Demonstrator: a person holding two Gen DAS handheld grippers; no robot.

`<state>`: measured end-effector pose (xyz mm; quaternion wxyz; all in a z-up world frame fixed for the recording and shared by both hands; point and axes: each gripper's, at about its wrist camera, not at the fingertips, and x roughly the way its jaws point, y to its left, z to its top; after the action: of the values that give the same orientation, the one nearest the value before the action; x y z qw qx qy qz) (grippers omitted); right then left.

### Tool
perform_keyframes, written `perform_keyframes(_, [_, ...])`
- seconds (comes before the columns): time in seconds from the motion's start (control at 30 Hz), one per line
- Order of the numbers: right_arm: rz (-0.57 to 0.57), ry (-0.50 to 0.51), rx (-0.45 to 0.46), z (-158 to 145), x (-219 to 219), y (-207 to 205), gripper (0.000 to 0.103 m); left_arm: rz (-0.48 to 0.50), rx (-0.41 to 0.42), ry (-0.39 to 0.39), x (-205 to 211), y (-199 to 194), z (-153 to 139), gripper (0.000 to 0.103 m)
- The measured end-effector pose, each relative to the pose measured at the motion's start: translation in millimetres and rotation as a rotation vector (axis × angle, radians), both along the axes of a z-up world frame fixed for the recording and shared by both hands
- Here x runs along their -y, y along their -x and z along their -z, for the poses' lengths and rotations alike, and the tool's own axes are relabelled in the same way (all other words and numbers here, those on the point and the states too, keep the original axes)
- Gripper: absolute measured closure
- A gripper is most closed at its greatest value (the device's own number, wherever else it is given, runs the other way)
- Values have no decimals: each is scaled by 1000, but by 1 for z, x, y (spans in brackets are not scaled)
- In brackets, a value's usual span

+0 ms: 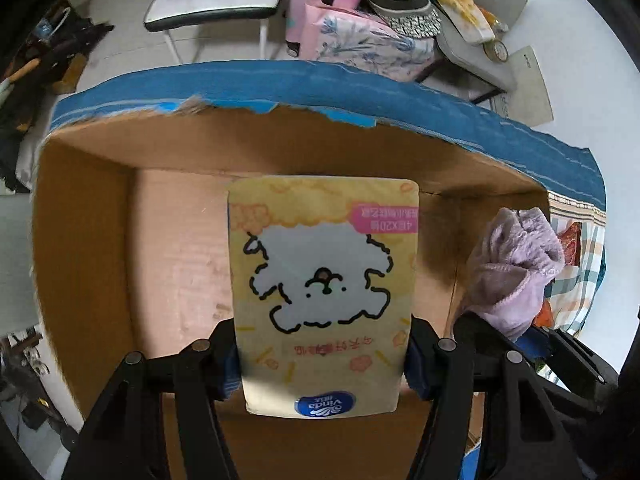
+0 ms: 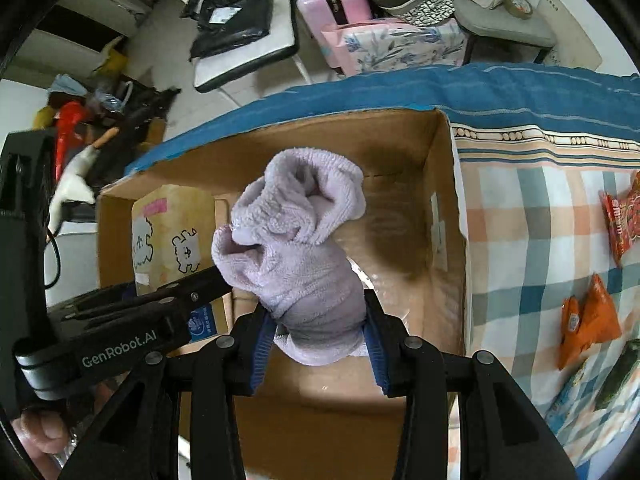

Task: Organize soft objects
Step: 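Carry both items into the cardboard box and open both tools, then lift both tools out of the box toward the snack bags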

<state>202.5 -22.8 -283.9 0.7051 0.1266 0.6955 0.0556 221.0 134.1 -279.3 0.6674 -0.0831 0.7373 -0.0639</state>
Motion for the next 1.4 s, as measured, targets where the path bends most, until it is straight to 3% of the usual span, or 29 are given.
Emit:
perform_keyframes(0.17, [-19,75,2,5,-5,-10,53,8,-3,-7,1,-11,8,42])
perform_keyframes(0.3, [-21,115,17,0,-6,-11,35,7,9,-1,-2,-13,6,39])
perform_keyframes(0.43, [-10,130,18,-4,-5,-11,35,7,30,-3,-7,-9,-1,34])
perform_keyframes(0.57, [-20,162,24,-11,-9,-2,25,32,80,-14,-13,1,-11,15])
perform_keyframes(0.7, [-49,202,38,-18,-15,14,7,58,118,-67,-20,20,-22,7])
perform_keyframes(0.8, [-68,228,50,-24,-21,30,1,54,131,-78,-26,32,-27,5])
perform_keyframes(1.1, [-97,242,95,-51,-32,80,0,20,247,-132,-40,87,-70,5])
perform_keyframes(1.4, [-129,225,197,-112,-32,132,0,-17,346,-164,-43,147,-120,5])
